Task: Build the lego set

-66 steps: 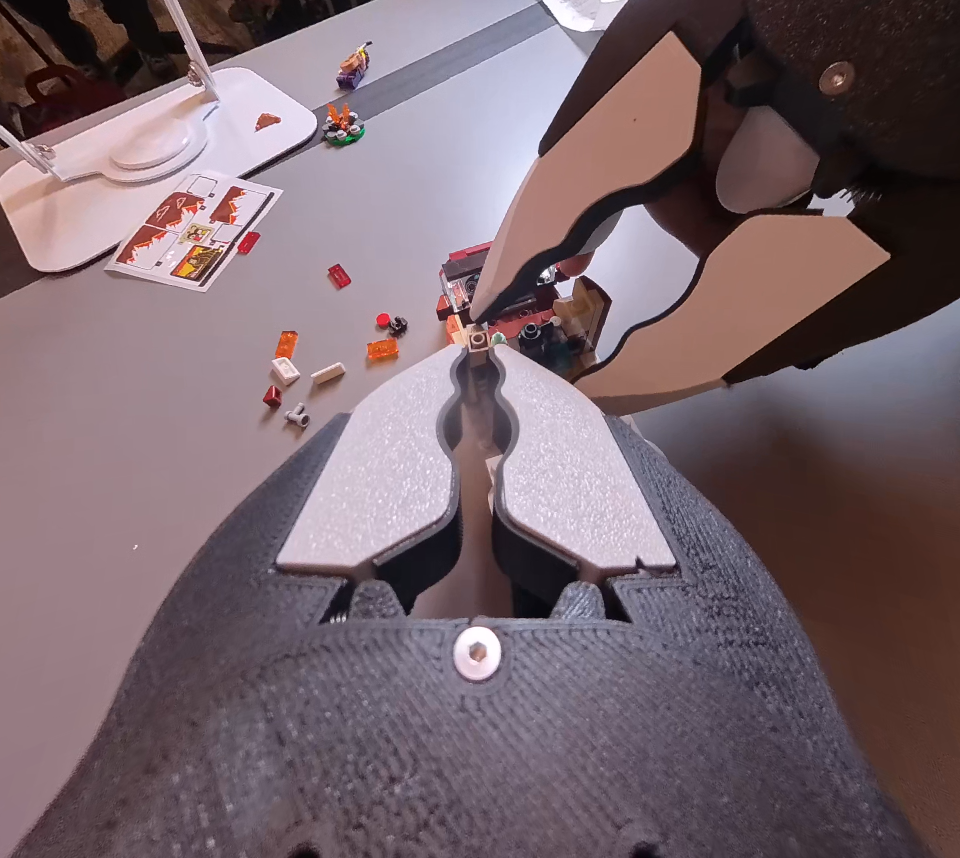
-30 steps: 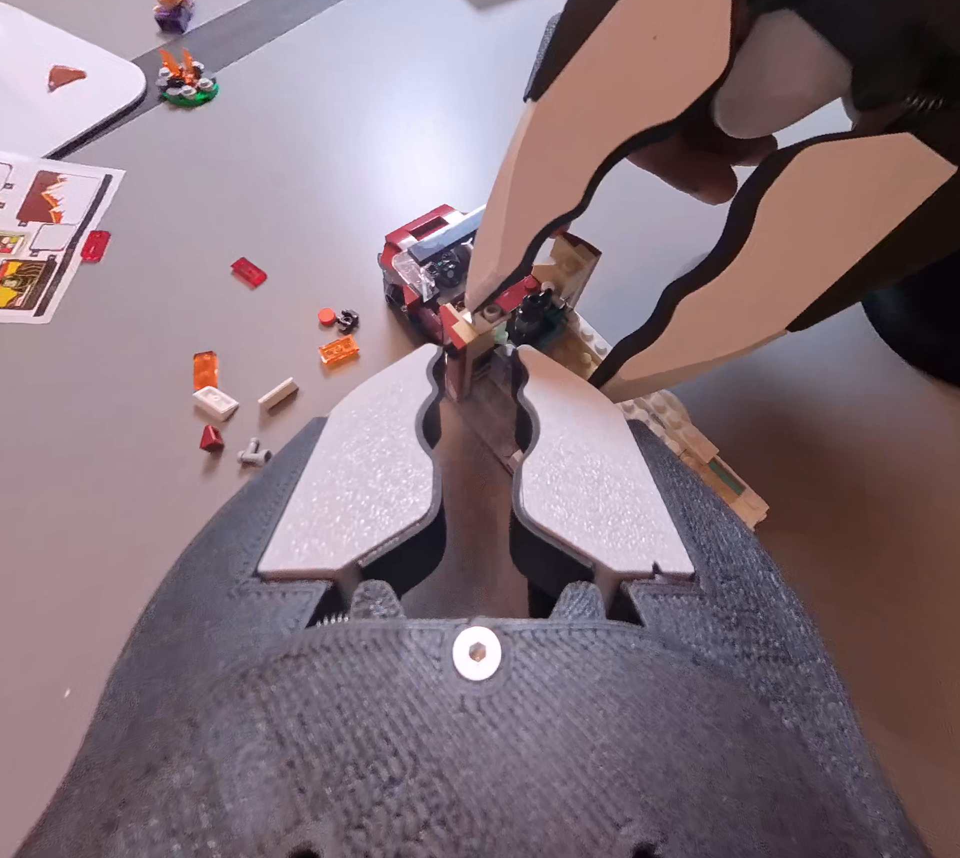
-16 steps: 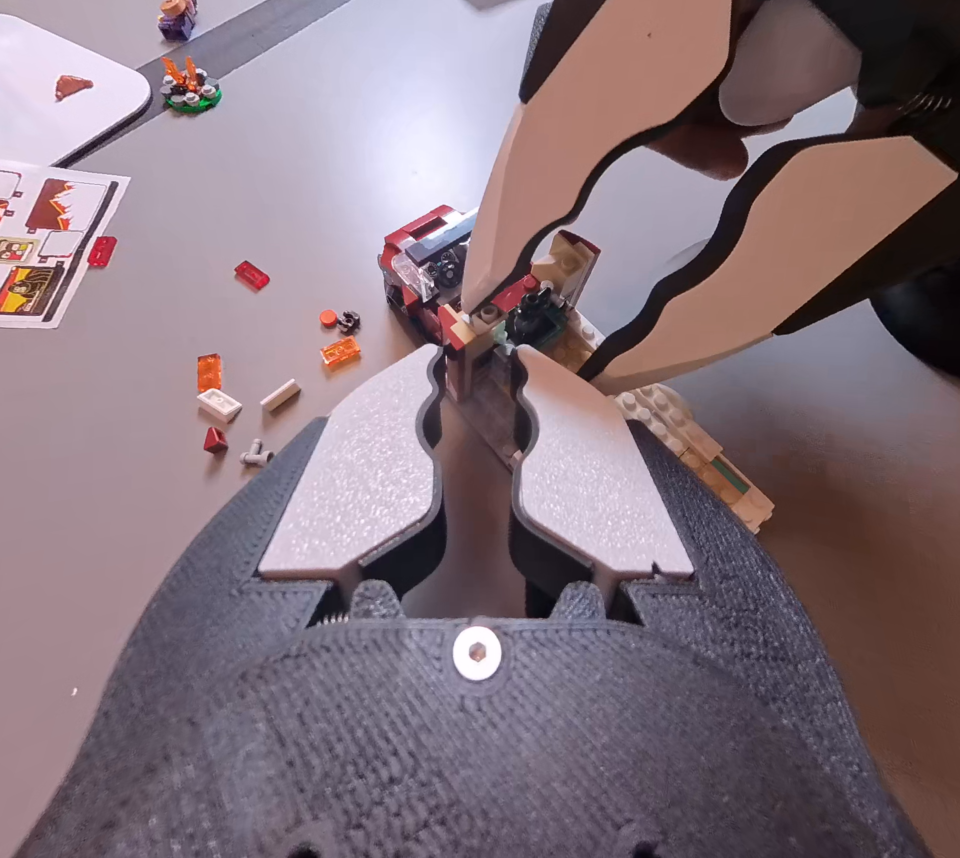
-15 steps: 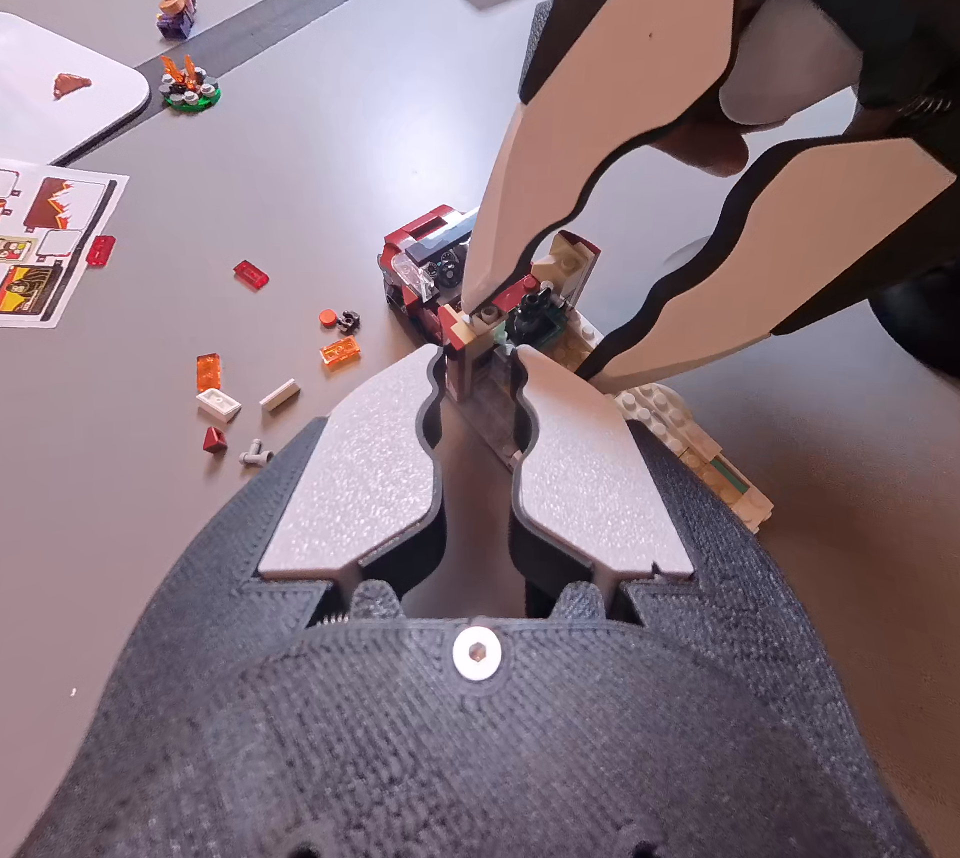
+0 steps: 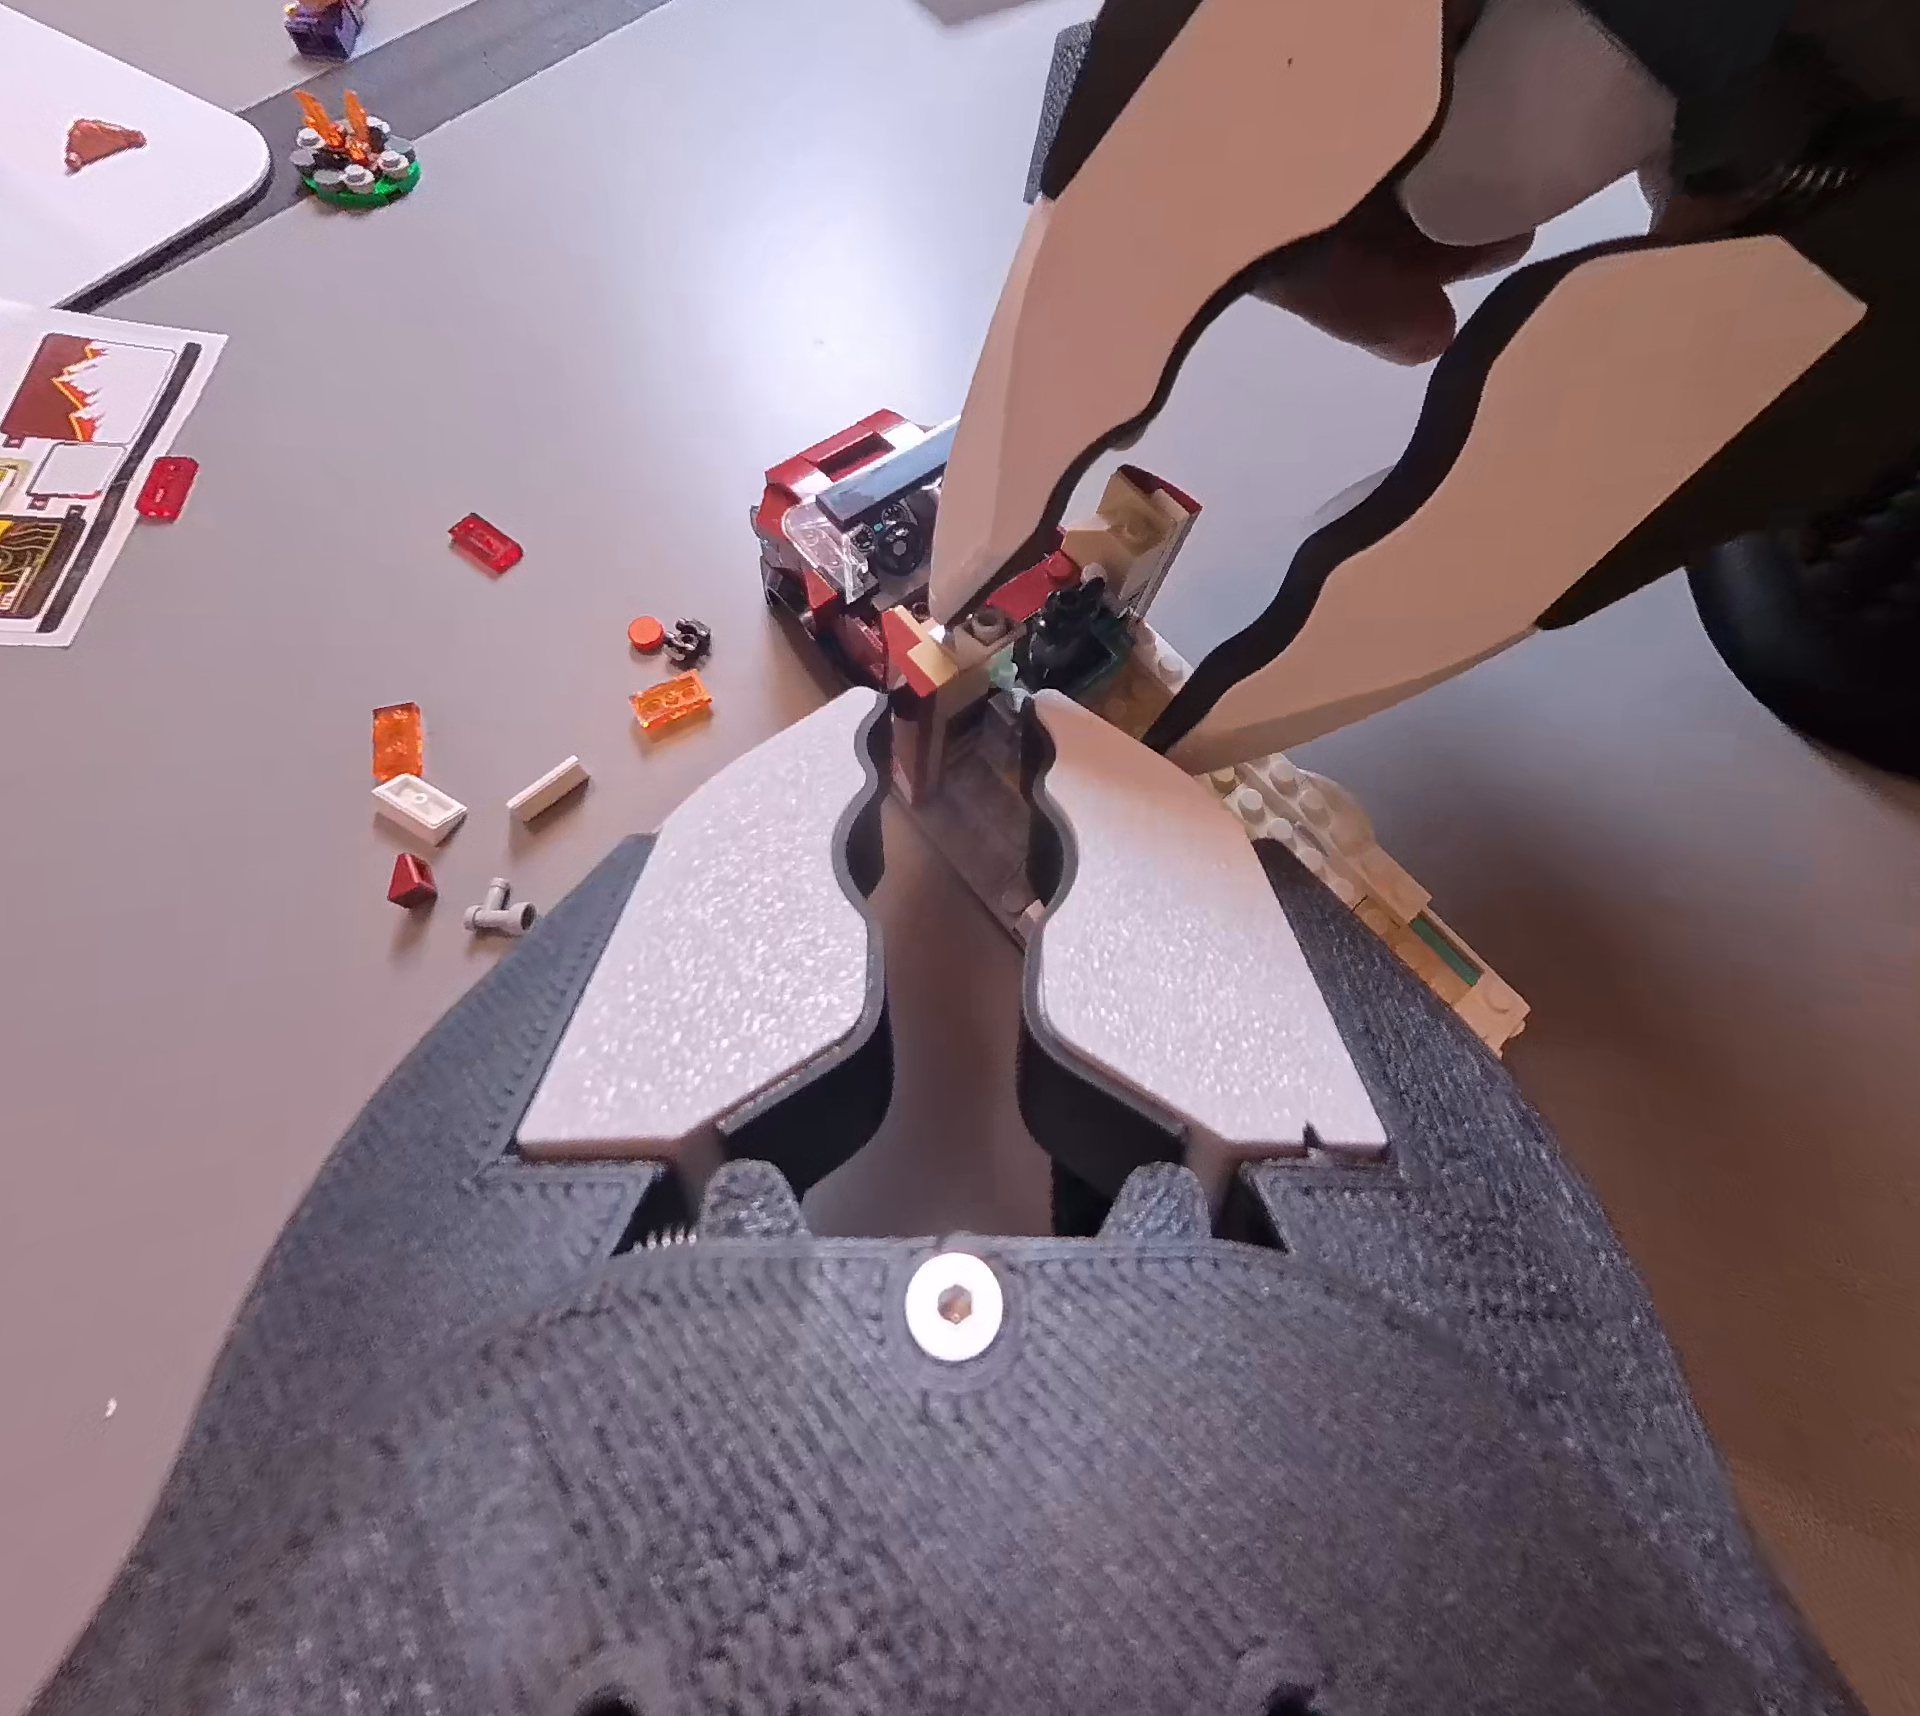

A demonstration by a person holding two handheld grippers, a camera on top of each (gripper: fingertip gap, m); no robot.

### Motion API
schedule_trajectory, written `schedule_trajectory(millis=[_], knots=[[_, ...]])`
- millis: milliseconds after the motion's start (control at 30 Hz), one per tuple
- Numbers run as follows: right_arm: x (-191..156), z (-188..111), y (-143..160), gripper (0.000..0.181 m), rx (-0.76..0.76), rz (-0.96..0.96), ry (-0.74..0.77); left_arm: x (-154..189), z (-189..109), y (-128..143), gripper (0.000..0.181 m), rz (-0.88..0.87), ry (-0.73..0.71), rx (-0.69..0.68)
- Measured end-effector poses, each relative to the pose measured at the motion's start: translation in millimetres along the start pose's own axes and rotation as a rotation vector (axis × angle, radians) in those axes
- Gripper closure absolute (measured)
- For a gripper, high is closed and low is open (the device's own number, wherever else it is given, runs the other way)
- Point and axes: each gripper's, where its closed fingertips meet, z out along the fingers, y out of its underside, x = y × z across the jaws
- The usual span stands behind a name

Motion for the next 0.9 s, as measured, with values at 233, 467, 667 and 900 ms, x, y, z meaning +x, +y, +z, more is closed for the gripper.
schedule_trajectory(millis=[233,467,667,900], knots=[[-2.1,-4.2,-1.1,0.142,0.057,0.112,-0.028,0.1,-0.2,0.9,0.159,0.006,0.011,0.011],[-2.6,-2.0,-0.6,0.143,0.021,0.102,-0.007,-1.0,-1.4,1.6,0.161,0.005,0.005,0.013],[-0.1,-0.6,1.0,0.147,-0.055,0.126,0.013,-1.1,-1.2,1.4,0.161,-0.011,-0.008,0.017],[1.2,1.7,3.7,0.147,-0.101,0.110,0.031,-1.1,-1.3,1.3,0.161,-0.008,-0.016,0.012]])
